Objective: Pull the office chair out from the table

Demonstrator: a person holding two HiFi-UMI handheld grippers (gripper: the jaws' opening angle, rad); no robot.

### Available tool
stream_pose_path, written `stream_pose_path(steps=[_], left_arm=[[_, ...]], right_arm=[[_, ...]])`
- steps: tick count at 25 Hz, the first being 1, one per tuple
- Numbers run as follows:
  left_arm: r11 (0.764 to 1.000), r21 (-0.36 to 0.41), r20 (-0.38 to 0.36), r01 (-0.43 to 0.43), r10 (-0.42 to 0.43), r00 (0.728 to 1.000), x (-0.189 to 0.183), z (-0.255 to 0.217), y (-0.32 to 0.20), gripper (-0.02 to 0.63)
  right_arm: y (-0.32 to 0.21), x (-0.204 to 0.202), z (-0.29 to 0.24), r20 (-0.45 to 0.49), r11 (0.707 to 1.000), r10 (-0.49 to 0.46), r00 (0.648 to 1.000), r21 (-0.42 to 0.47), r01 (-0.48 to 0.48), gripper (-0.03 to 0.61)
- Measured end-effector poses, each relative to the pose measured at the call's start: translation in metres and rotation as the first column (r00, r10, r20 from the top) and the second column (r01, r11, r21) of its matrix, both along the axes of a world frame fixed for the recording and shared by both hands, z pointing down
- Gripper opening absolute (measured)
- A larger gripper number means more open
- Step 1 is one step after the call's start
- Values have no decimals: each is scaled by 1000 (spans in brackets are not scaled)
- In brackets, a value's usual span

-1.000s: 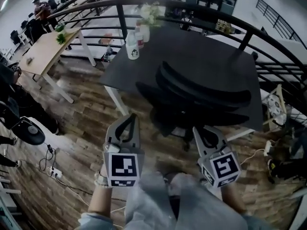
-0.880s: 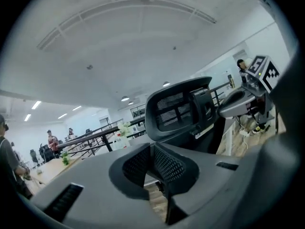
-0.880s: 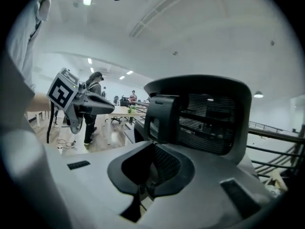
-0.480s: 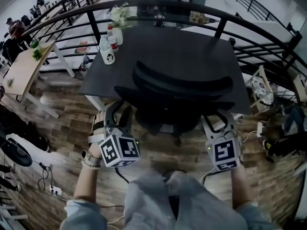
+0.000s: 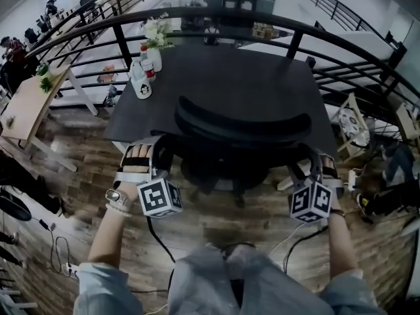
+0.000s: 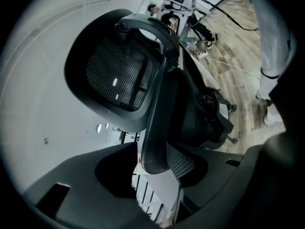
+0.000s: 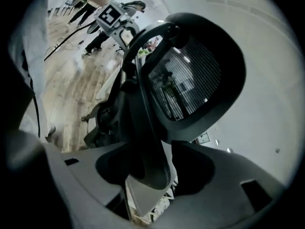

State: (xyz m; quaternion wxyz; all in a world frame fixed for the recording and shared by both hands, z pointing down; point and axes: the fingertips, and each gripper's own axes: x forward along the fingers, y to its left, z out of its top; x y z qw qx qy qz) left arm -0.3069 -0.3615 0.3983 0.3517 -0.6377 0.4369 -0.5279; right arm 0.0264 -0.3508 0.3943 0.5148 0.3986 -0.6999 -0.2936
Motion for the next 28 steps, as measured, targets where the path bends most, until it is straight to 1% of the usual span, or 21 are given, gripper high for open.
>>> stream_pose_path(steps=[2,4,6,9,11,13,15,16,21,28], left_arm=[[1000,-3,81,-1,1,997,-7,6,-6,206],[1000,-18,137,-2,4,991,-11,13,-10,210],[999,-41,159,-6,12,987,-10,18,-13,215],[998,-63,176,-20,31,984,-4,22,-18,230],[997,-68,162,-21,32,986,-1,22,-24,230],[999,-46,139,-14,20,990,-1,21,-33,227],[1000,-17,135,-6,8,991,-3,22,-41,222],[1000,-6,135,-4,5,991,-4,22,-43,210],[1000,7,111,-21,20,994,-2,23,-45,201],[998,34,49,-53,52,997,3,20,-40,202]], right_arm=[[-4,4,8,-71,1000,-13,997,-17,12,230],[-7,7,16,-122,999,-29,992,-39,25,233],[-10,8,22,-154,998,-43,987,-56,35,239],[-15,10,26,-200,997,-59,978,-60,47,245],[-18,10,27,-229,997,-66,971,-49,56,245],[-20,10,27,-223,998,-64,973,-31,59,241],[-21,9,24,-201,998,-61,978,-11,60,210],[-22,8,24,-197,998,-61,979,-5,61,198],[-24,9,21,-195,997,-65,979,16,69,193],[-23,8,19,-189,997,-52,981,42,61,193]])
